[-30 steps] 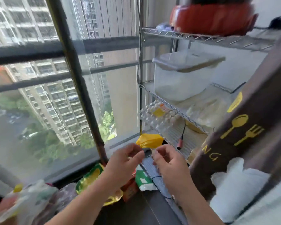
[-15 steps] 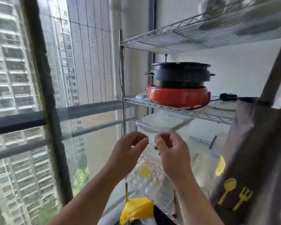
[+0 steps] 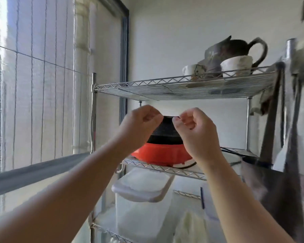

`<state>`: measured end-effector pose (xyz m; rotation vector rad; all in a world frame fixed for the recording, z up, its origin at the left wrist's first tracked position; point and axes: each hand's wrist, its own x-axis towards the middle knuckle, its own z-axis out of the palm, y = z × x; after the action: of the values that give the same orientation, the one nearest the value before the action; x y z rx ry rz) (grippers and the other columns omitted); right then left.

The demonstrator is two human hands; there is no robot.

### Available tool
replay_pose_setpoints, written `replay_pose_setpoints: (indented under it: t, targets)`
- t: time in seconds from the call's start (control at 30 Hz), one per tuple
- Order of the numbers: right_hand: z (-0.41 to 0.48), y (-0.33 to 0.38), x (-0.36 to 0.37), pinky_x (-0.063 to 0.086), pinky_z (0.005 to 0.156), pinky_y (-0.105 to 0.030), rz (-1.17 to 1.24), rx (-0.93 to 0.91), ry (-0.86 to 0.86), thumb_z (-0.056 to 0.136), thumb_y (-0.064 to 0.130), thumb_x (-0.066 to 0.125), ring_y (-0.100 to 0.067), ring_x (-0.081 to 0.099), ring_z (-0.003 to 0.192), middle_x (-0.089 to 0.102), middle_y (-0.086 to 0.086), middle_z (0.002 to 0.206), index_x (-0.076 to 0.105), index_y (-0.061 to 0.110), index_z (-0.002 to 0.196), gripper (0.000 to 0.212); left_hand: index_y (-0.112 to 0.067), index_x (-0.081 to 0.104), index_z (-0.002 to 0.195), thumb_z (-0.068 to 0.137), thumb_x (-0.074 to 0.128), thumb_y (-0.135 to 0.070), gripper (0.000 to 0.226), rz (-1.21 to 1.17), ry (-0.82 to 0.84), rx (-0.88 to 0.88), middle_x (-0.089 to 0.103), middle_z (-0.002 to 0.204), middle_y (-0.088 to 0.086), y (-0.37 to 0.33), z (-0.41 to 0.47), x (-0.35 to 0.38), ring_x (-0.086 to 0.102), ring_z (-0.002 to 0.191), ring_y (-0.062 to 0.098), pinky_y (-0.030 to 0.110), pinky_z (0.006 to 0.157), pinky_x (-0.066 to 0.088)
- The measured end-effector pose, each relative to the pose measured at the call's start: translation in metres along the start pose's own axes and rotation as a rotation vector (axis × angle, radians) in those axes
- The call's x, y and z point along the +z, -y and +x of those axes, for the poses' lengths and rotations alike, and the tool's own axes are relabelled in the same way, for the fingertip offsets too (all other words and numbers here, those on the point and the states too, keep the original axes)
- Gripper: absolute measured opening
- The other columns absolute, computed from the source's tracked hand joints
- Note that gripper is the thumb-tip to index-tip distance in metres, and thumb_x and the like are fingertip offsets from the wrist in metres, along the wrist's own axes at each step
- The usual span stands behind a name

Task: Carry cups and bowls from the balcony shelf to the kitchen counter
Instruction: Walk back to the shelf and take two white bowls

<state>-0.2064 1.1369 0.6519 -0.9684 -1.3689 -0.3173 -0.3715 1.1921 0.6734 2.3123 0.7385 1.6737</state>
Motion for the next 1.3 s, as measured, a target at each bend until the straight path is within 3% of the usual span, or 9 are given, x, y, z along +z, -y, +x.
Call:
replay_pose_setpoints:
  t: [0.27, 0.43, 0.5, 0.73, 0.83, 0.93, 1.07, 1.23, 1.3]
  targets:
    - [0.105, -0.001, -0.037, 0.053, 0.074, -0.031, -0.281, -0.090, -0.178, 0.076, 0.047, 0.070, -0.011, 0.063, 0.085, 0.067, 0.005, 0.092, 0.059, 0.023, 0.101, 0.036, -0.032, 0.065, 0.097, 0.083, 0.065, -0.043, 0.018, 0.056, -0.021, 0.138, 0.073, 0.095, -0.004, -0.010, 0.116, 0.013, 0.068, 0.086, 0.016, 0.029, 0.072, 0.053]
    - [0.162, -0.005, -0.078, 0.046, 0.082, -0.038, -0.558, -0.117, -0.318, 0.069, 0.050, 0.074, -0.031, 0.053, 0.108, 0.058, -0.010, 0.115, 0.049, 0.015, 0.121, 0.069, -0.026, 0.044, 0.135, 0.079, 0.064, -0.056, 0.066, 0.189, -0.024, 0.087, 0.054, 0.134, 0.009, -0.024, 0.182, 0.032, 0.055, 0.111, 0.024, 0.034, 0.085, 0.044]
    - [0.182, -0.006, -0.092, 0.045, 0.089, -0.041, -0.632, -0.027, -0.295, 0.065, 0.055, 0.075, -0.033, 0.049, 0.116, 0.053, -0.014, 0.125, 0.042, 0.016, 0.130, 0.083, -0.021, 0.037, 0.140, 0.077, 0.063, -0.062, 0.079, 0.257, -0.010, 0.033, 0.050, 0.140, 0.012, -0.032, 0.202, 0.041, 0.052, 0.120, 0.031, 0.039, 0.092, 0.046]
    - [0.216, -0.010, -0.105, 0.046, 0.086, -0.036, -0.716, 0.333, -0.012, 0.058, 0.059, 0.080, -0.031, 0.056, 0.117, 0.057, -0.014, 0.130, 0.033, 0.006, 0.139, 0.108, -0.005, 0.035, 0.140, 0.063, 0.065, -0.079, 0.111, 0.358, 0.152, -0.176, 0.057, 0.126, 0.016, -0.053, 0.240, 0.069, 0.055, 0.100, 0.031, 0.036, 0.071, 0.043]
    - [0.224, -0.008, -0.103, 0.047, 0.070, -0.030, -0.799, 0.395, 0.092, 0.059, 0.061, 0.079, -0.025, 0.066, 0.090, 0.068, -0.007, 0.097, 0.050, 0.006, 0.125, 0.090, -0.004, 0.042, 0.130, 0.059, 0.067, -0.079, 0.106, 0.363, 0.225, -0.249, 0.060, 0.105, 0.013, -0.058, 0.243, 0.077, 0.060, 0.085, 0.028, 0.030, 0.057, 0.039]
    - [0.234, -0.009, -0.100, 0.051, 0.076, -0.029, -0.939, 0.444, 0.175, 0.068, 0.061, 0.073, -0.024, 0.064, 0.089, 0.064, -0.009, 0.101, 0.067, 0.018, 0.102, 0.055, -0.004, 0.050, 0.123, 0.061, 0.071, -0.073, 0.095, 0.322, 0.249, -0.279, 0.063, 0.100, 0.012, -0.059, 0.246, 0.083, 0.062, 0.074, 0.024, 0.027, 0.049, 0.035]
    - [0.239, -0.013, -0.101, 0.040, 0.060, -0.027, -1.030, 0.475, 0.313, 0.081, 0.047, 0.061, -0.024, 0.053, 0.068, 0.051, -0.005, 0.074, 0.057, 0.013, 0.048, 0.047, -0.006, 0.060, 0.108, 0.066, 0.072, -0.069, 0.077, 0.291, 0.274, -0.259, 0.066, 0.092, 0.007, -0.060, 0.247, 0.091, 0.066, 0.078, 0.023, 0.026, 0.048, 0.037]
    - [0.249, -0.014, -0.092, 0.038, 0.068, -0.031, -1.129, 0.526, 0.471, 0.084, 0.041, 0.049, -0.025, 0.047, 0.067, 0.047, -0.003, 0.071, 0.051, 0.019, 0.068, 0.028, -0.010, 0.054, 0.081, 0.069, 0.075, -0.059, 0.055, 0.271, 0.229, -0.279, 0.057, 0.068, 0.004, -0.067, 0.245, 0.098, 0.054, 0.059, 0.017, 0.026, 0.046, 0.036]
    - [0.249, -0.018, -0.090, 0.038, 0.063, -0.027, -0.998, 0.564, 0.336, 0.071, 0.046, 0.058, -0.022, 0.050, 0.064, 0.050, -0.002, 0.070, 0.056, 0.020, 0.077, 0.027, -0.010, 0.056, 0.086, 0.067, 0.076, -0.052, 0.050, 0.203, 0.194, -0.298, 0.060, 0.071, 0.004, -0.065, 0.247, 0.098, 0.056, 0.063, 0.017, 0.023, 0.051, 0.042]
